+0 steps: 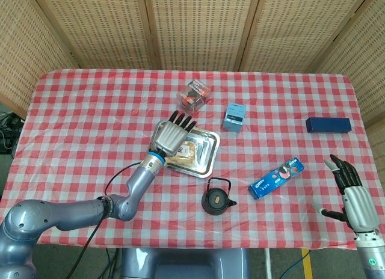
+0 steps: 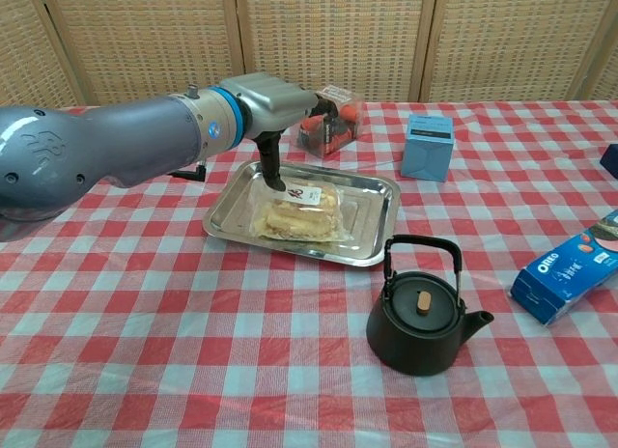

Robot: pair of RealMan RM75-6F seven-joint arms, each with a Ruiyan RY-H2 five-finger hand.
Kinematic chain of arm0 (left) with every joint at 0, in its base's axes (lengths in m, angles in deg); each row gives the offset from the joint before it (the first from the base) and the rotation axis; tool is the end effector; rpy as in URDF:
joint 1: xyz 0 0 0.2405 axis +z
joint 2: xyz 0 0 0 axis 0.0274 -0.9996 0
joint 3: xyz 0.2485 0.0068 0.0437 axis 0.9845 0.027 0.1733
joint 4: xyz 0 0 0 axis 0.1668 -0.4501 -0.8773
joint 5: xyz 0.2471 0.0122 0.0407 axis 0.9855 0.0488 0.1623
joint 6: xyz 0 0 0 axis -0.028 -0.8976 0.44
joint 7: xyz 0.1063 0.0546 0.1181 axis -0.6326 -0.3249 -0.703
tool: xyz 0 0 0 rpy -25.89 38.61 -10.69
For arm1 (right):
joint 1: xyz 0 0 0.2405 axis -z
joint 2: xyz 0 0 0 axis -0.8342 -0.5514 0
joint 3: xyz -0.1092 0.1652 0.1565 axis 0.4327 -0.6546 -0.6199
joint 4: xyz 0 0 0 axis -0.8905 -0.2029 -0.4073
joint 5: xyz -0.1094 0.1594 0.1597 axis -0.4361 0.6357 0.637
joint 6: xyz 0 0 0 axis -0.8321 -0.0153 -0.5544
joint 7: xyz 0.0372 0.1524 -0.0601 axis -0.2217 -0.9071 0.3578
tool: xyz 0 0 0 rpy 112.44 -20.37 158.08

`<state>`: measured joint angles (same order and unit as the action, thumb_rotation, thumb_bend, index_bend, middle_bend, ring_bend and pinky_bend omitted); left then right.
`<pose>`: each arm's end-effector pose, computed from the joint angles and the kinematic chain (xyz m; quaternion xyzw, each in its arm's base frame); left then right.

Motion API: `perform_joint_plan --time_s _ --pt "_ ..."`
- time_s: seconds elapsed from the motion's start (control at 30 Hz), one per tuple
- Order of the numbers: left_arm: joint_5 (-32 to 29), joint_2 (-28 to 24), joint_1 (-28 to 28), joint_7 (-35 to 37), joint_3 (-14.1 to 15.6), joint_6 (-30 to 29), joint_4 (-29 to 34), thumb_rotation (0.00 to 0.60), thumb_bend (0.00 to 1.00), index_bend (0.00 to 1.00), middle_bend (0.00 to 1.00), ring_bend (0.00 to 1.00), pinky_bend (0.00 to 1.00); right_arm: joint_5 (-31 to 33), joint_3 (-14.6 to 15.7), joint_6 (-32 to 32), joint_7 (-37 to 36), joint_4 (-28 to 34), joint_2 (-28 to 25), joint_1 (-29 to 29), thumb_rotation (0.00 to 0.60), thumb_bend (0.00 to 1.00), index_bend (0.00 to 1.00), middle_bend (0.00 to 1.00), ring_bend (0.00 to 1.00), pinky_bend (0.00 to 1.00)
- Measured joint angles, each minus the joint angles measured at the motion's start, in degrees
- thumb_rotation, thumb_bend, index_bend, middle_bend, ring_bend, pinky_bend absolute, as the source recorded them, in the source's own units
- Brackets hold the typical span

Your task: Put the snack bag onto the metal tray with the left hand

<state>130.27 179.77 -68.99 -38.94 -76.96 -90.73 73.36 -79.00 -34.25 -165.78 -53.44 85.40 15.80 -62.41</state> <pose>-0.0091 0.4306 -0.1150 -0.8175 -0.2118 -0.2898 0.4504 -0.3208 -0.2145 0.1220 0.5600 -0.4153 0.5198 0.4936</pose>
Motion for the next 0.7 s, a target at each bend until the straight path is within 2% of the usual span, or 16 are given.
perform_joint_plan --time_s 0.23,0.37,0.57,0.7 --pt "1.05 -2.1 2.16 2.47 0.59 -2.74 4.04 0.6 0.16 0.04 0.0 0.0 0.0 -0.47 0.2 -0.33 0.66 0.18 0.08 0.06 0.6 0.07 0.06 0.0 0.0 0.0" --pt "4.13 -4.77 5.07 5.0 1.49 -6.38 8.33 0.6 0.16 0.04 0.0 0.0 0.0 -0.86 0.34 -0.61 1.63 0.4 0.22 0.12 0.6 0.07 0.06 0.0 0.0 0.0" --pt "12.6 -12.15 13.38 10.35 4.83 -16.51 17.55 0.6 0.12 0.04 0.0 0.0 0.0 -0.86 0.23 -1.24 3.15 0.89 0.41 0.35 0.6 0.07 0.06 0.0 0.0 0.0" --pt "19.09 -18.21 21.86 15.95 9.06 -24.98 24.08 0.6 0.09 0.03 0.0 0.0 0.0 -0.55 -0.02 -1.33 4.67 1.05 0.71 0.39 0.6 0.07 0.05 0.0 0.0 0.0"
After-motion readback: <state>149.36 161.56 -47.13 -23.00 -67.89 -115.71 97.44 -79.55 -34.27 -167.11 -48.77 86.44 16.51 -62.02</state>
